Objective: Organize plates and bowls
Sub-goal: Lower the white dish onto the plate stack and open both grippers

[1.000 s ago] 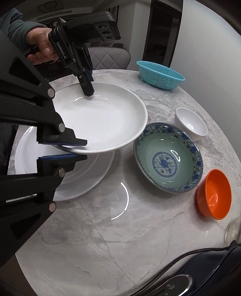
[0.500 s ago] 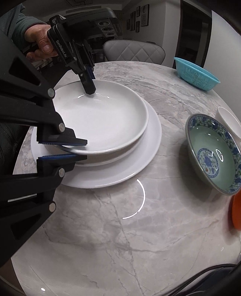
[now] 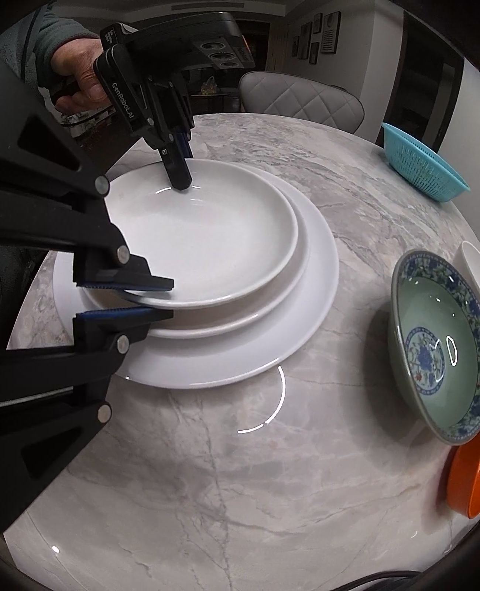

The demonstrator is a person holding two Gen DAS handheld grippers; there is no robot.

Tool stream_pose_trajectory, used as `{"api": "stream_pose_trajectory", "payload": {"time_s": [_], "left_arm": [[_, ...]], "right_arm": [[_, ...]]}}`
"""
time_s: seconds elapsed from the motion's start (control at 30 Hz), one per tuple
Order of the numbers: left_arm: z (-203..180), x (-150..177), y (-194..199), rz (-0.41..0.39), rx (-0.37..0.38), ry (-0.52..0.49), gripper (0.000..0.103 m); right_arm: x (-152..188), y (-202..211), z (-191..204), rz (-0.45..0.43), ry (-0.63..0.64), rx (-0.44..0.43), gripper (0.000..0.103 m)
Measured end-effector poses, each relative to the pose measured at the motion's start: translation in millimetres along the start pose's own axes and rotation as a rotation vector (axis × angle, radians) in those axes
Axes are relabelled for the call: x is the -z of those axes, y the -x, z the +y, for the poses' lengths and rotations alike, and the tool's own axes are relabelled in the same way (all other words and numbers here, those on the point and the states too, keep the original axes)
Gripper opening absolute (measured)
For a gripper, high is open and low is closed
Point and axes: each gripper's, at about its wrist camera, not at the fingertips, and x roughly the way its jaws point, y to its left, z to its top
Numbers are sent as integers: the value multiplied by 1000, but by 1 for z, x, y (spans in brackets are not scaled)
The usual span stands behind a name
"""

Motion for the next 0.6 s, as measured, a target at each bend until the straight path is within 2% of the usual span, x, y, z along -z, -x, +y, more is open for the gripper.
{"api": "stream_pose_trajectory", "payload": {"time_s": [0.27, 0.37, 0.43, 0.6], "left_arm": [[3, -3, 1, -18, 2, 26, 12], [5, 1, 5, -26, 1, 25, 16], [2, 2, 5, -30, 9, 21, 22], [-14, 1, 6, -40, 44, -19, 57]], "right_arm": [[2, -2, 20, -16, 145, 134, 10], [1, -4, 23, -21, 173, 159, 10], [1, -3, 24, -25, 191, 174, 11], [2, -5, 31, -27, 227, 201, 14]]}}
